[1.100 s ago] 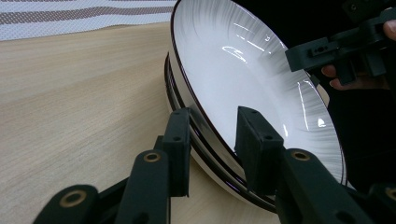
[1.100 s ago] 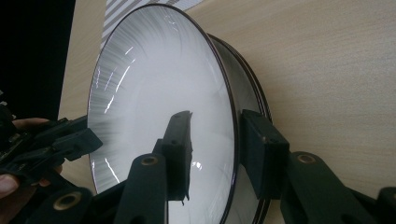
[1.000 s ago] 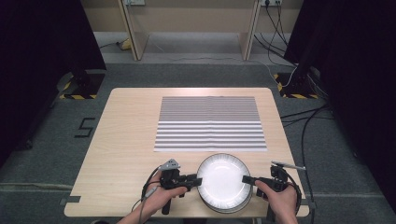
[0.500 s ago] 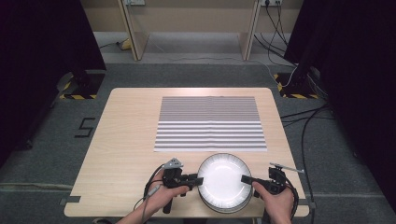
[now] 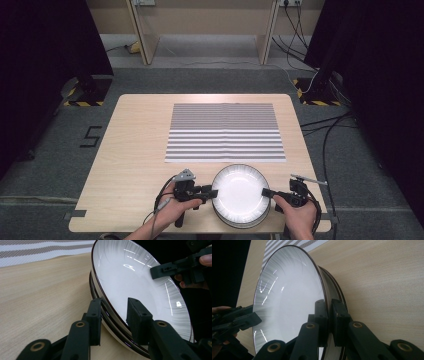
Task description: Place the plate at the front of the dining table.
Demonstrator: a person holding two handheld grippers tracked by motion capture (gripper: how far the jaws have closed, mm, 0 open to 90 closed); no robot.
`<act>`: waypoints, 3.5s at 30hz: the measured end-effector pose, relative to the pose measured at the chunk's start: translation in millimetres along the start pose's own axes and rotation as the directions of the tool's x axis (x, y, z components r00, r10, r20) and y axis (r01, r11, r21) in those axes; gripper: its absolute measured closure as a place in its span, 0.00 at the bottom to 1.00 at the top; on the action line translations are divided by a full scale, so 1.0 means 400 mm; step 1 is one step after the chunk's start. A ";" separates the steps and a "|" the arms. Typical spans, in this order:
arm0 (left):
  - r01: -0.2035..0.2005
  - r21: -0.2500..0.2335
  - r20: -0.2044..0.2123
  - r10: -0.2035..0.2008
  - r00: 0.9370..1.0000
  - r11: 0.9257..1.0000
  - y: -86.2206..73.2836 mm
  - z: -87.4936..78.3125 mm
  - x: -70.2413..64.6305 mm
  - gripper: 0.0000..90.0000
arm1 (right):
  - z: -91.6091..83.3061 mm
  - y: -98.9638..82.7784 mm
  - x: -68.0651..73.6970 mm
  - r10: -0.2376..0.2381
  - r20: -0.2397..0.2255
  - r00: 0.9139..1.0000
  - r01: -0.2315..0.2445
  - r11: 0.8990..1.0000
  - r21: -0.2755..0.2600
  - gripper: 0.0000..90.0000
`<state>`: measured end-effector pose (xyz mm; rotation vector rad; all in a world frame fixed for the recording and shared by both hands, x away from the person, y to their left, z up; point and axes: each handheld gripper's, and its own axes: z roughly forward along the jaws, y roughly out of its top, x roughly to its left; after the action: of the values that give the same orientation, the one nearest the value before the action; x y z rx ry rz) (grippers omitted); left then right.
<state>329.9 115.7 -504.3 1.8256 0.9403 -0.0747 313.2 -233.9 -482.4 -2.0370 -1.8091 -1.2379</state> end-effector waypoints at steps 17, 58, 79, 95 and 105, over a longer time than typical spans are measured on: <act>-0.001 -0.205 -0.076 -0.015 0.997 0.979 0.018 -0.212 0.068 0.62 | -0.001 0.000 -0.022 0.085 -0.070 0.994 -0.086 0.996 -0.001 0.92; 0.063 -0.239 -0.323 -0.141 0.936 0.969 -0.148 -0.345 0.204 0.45 | -0.058 0.036 -0.009 0.111 -0.133 0.985 -0.122 0.989 -0.083 0.92; 0.071 -0.232 -0.318 -0.145 0.937 0.970 -0.150 -0.337 0.203 0.45 | -0.062 0.056 -0.008 0.112 -0.145 0.983 -0.127 0.987 -0.100 0.91; 0.070 -0.242 -0.317 -0.148 0.937 0.968 -0.149 -0.339 0.205 0.45 | -0.067 0.075 0.003 0.114 -0.158 0.981 -0.132 0.985 -0.109 0.91; 0.073 -0.244 -0.318 -0.151 0.936 0.967 -0.149 -0.340 0.206 0.45 | -0.073 0.089 0.007 0.114 -0.163 0.980 -0.134 0.984 -0.119 0.91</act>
<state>300.7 281.8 -523.9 1.5947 1.2384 0.2722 330.5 -258.6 -447.6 -2.0199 -1.5457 -1.4658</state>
